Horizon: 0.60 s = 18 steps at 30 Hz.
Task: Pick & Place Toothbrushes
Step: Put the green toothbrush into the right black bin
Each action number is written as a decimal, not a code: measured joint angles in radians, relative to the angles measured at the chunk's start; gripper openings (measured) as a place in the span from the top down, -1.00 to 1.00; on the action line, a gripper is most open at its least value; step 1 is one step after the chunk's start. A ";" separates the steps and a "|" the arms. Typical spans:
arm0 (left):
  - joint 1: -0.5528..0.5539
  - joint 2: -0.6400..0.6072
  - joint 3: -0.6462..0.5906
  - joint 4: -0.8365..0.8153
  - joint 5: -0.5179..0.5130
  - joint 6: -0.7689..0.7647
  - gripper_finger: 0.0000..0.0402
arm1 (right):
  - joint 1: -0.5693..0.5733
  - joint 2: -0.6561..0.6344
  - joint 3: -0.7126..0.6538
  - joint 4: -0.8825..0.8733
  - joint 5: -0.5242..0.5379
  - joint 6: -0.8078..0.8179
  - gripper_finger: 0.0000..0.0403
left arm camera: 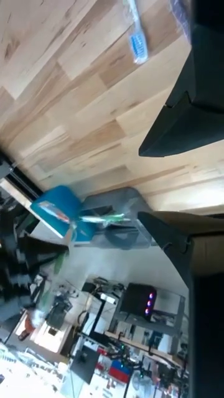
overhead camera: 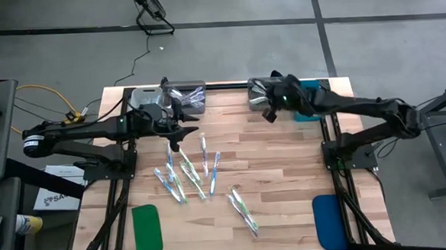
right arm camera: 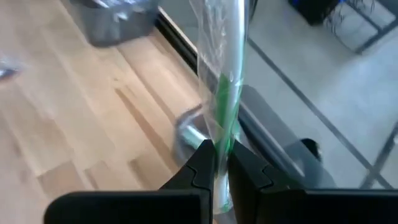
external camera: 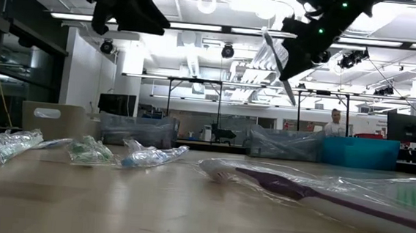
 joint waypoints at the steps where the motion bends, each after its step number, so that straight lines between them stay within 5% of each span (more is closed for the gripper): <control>1: 0.000 0.000 0.000 -0.004 0.000 0.000 0.28 | -0.021 0.015 0.027 -0.044 -0.006 -0.015 0.91; 18: 0.000 0.000 0.000 -0.086 0.002 -0.058 0.29 | -0.223 0.422 0.487 -0.645 -0.048 -0.106 0.91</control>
